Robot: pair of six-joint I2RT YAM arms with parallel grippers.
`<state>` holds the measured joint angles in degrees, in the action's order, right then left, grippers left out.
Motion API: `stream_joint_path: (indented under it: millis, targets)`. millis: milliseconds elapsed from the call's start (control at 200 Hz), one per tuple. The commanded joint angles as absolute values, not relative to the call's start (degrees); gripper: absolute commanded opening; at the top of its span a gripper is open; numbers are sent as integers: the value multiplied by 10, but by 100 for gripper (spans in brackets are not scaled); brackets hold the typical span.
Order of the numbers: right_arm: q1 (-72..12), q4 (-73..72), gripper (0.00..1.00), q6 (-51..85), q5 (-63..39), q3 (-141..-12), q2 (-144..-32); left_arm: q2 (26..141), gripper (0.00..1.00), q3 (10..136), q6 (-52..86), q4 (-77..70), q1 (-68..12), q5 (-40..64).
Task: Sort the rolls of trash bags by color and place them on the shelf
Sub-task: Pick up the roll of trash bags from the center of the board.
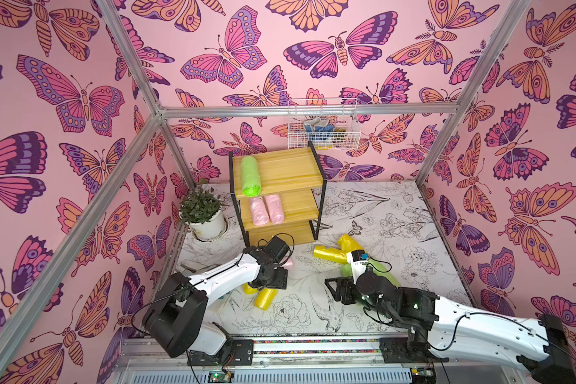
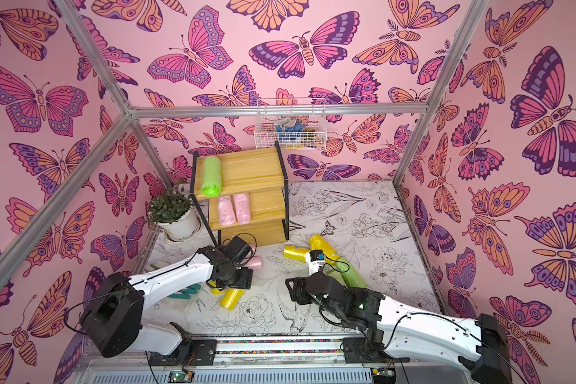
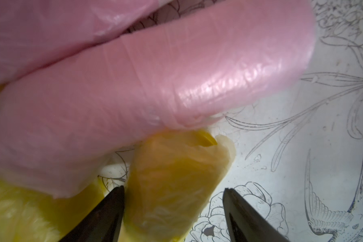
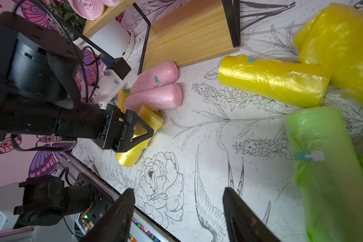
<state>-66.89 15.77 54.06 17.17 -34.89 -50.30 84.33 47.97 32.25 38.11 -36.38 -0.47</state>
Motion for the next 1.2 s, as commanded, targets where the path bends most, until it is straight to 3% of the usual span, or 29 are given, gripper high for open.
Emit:
stream_joint_path:
  millis: [0, 95, 160, 290, 416, 576, 856, 991, 1192]
  targets:
    - [-675, 174, 69, 545, 186, -355, -502, 869, 74, 468, 328, 344, -344, -5]
    - [-676, 188, 69, 545, 190, -356, -494, 893, 67, 477, 333, 341, -329, 8]
    - [-676, 196, 69, 547, 194, -356, -485, 903, 58, 480, 339, 340, -326, 16]
    - [-676, 222, 69, 558, 214, -354, -470, 915, 32, 474, 362, 339, -323, 31]
    - [-676, 289, 68, 589, 266, -363, -462, 913, 0, 455, 385, 321, -322, 83]
    - [-677, 308, 70, 580, 287, -377, -445, 826, 0, 414, 426, 296, -327, 131]
    - [-675, 354, 82, 520, 278, -451, -421, 547, 0, 428, 502, 312, -330, 157]
    - [-675, 356, 82, 494, 211, -525, -455, 467, 0, 456, 541, 311, -331, 153]
    - [-698, 279, 80, 497, 65, -626, -596, 408, 0, 475, 602, 288, -331, 138]
